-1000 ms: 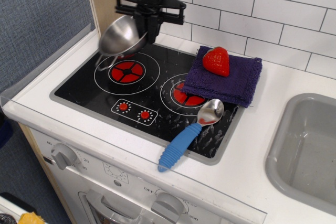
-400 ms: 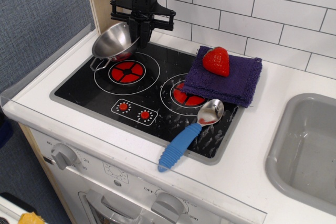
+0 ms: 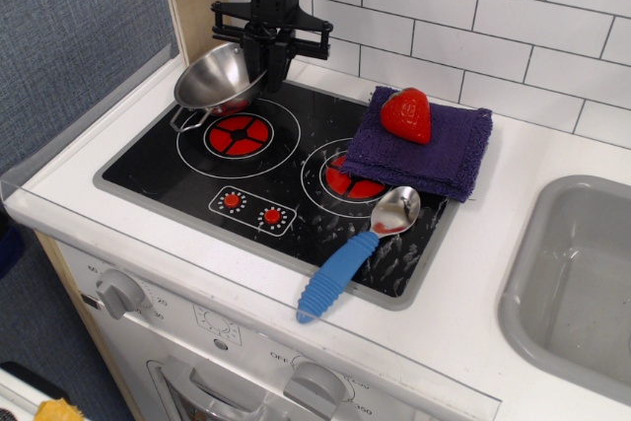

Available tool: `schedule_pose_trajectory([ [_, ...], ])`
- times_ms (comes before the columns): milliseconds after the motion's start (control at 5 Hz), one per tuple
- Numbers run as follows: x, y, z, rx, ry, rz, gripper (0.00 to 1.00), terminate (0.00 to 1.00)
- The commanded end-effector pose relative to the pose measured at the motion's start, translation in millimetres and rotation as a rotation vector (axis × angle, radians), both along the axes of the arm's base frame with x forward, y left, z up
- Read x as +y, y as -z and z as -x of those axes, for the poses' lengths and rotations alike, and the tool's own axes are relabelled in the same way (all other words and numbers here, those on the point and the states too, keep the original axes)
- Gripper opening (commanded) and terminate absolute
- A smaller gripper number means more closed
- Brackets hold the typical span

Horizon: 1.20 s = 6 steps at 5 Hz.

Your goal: Move the bowl to the top left corner of stove

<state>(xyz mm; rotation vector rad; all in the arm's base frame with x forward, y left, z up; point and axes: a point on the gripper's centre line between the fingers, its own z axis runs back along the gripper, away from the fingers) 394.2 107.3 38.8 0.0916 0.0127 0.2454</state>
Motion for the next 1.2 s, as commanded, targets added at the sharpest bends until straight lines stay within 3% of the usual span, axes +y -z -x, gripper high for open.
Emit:
schedule_pose_trajectory([
  [0,-21.7,-51.6,-0.9,-0.168,0.088,0.014,1.00,0.00],
  [200,-33.7,-68.4,1.6,-0.200,0.131,0.006,1.00,0.00],
  [800,-43.4,-70.1,5.8,-0.204,0.180,0.007,1.00,0.00],
  [1000,-43.4,-70.1,5.8,-0.204,0.180,0.007,1.00,1.00],
])
